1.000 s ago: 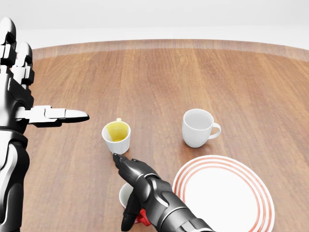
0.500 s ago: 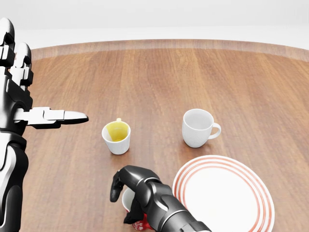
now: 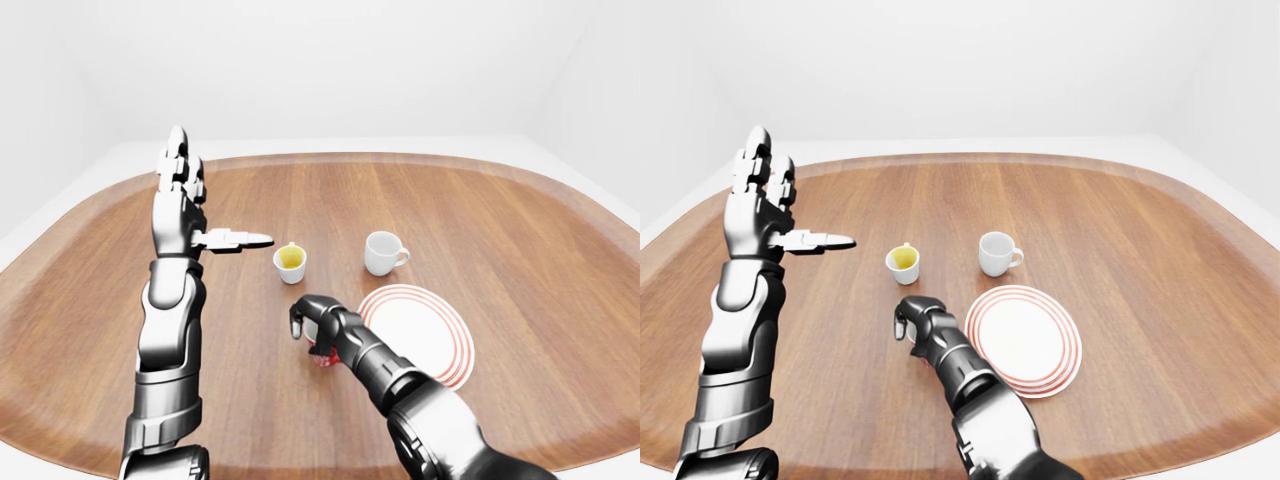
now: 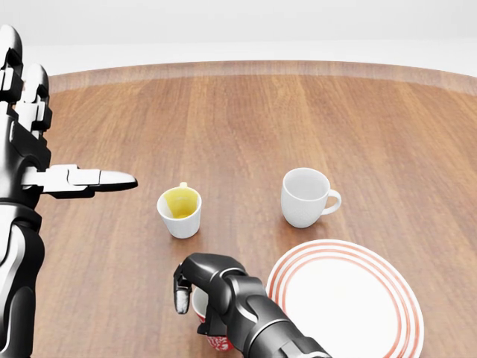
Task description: Pick up the red mug and put it on the plate
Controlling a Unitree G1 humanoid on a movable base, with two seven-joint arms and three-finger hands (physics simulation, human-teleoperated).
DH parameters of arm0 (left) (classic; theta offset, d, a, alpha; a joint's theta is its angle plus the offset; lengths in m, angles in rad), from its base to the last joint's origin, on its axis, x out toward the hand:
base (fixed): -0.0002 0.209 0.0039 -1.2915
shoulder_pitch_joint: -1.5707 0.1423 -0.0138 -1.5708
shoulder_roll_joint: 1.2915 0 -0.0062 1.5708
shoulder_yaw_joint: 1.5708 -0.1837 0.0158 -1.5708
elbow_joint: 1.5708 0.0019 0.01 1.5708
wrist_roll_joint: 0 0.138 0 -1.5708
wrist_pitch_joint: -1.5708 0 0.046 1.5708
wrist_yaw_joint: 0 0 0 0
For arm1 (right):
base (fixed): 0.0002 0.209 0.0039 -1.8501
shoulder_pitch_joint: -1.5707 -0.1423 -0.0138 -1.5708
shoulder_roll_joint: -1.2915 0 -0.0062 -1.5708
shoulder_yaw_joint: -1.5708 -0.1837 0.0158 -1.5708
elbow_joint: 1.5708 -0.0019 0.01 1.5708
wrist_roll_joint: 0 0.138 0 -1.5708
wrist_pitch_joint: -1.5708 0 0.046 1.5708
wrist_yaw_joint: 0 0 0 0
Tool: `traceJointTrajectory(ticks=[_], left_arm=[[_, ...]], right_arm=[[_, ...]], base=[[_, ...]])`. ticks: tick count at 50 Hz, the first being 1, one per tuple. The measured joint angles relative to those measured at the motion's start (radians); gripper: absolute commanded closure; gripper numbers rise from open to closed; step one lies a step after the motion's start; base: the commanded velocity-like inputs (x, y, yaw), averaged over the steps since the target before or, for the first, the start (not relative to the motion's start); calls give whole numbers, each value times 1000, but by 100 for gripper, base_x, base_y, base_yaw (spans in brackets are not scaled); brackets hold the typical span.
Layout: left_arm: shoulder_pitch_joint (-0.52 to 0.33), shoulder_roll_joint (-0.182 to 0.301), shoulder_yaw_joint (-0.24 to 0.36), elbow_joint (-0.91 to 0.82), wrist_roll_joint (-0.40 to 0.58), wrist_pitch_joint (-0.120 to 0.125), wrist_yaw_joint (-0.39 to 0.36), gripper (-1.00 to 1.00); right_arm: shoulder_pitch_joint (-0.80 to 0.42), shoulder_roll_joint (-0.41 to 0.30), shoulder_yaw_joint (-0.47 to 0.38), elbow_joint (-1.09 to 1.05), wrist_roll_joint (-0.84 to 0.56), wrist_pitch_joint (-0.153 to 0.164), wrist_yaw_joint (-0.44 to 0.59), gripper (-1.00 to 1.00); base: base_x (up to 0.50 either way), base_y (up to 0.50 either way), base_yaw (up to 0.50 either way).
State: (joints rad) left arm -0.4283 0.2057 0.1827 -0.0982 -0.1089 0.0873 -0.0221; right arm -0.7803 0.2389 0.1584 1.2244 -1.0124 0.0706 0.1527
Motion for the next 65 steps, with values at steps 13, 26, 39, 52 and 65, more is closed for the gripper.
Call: traceJointTrajectory(ticks=[13, 26, 39, 52, 65], left_arm=[[-3, -1, -2, -4, -4, 0, 1, -100], [1, -9, -10, -5, 2, 0, -2, -100], [8, -13, -12, -14, 6, 0, -7, -100], [16, -11, -6, -14, 4, 0, -11, -100], [15, -10, -7, -18, 4, 0, -10, -100]], right_arm=[[-12, -6, 6, -110, -17, 17, 62, 100], [34, -8, 33, -486, -82, 17, 272, 100], [58, -12, 39, -762, -148, 16, 445, 100], [80, -52, 17, -877, -154, 16, 511, 100], [113, -119, -16, -917, -123, 16, 517, 100]], base=[[0, 0, 0], [0, 0, 0], [0, 0, 0], [0, 0, 0], [0, 0, 0]])
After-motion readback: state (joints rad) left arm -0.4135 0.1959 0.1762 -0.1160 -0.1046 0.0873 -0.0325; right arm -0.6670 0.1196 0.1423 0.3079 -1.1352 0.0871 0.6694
